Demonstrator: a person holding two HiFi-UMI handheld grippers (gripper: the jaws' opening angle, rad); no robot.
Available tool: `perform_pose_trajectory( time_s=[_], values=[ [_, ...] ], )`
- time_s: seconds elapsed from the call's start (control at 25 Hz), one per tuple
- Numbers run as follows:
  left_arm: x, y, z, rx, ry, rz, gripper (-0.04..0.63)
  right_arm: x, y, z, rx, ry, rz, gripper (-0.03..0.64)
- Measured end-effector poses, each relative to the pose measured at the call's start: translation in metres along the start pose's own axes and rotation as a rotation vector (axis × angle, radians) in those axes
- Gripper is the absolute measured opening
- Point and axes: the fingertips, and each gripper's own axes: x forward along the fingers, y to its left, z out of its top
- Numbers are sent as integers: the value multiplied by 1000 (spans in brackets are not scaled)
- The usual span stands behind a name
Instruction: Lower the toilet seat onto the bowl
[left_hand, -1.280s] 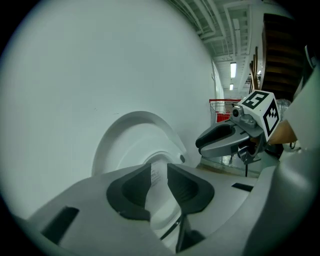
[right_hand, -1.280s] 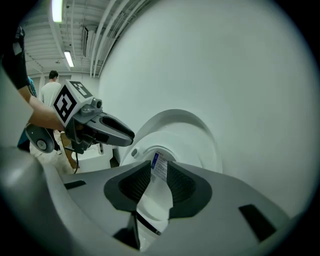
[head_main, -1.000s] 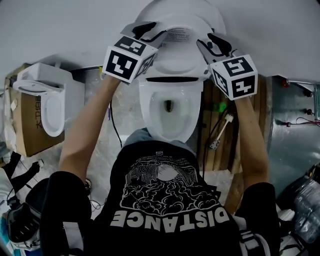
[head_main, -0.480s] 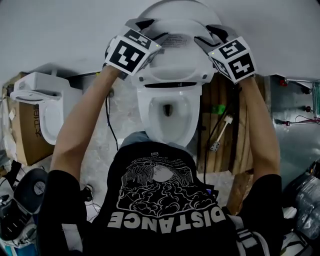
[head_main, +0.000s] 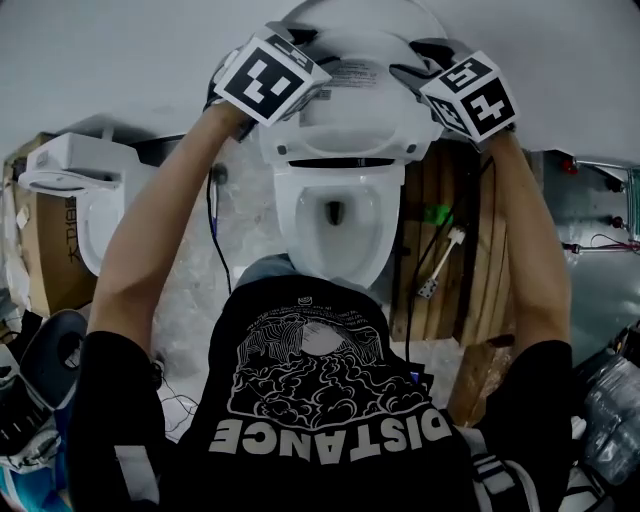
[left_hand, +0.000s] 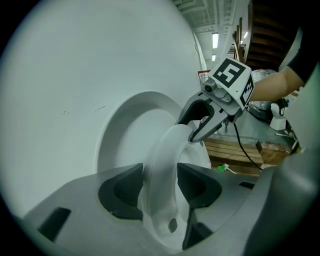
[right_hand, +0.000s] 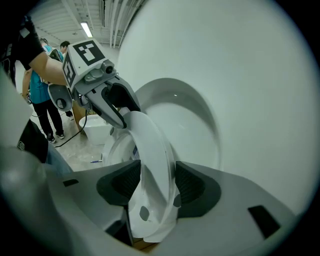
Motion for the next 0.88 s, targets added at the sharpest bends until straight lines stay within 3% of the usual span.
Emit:
perform_pose_trajectory(
  time_s=[0.2,0.32,0.4,0.88],
  values=[
    [-6,-7,0,5,23,-1,214,-6,8,-3,-59,16,17,218],
    [-11,-11,-2,31,34,24,167,-13,12,-5,-76,14,19,196],
    [-15,-16,-3,31,39,29,166,-18,15,-6,-85,8,13,167],
    [-42,-52,-7,84,64,115,164,-51,46,-11,-141,-5,30,145]
  ],
)
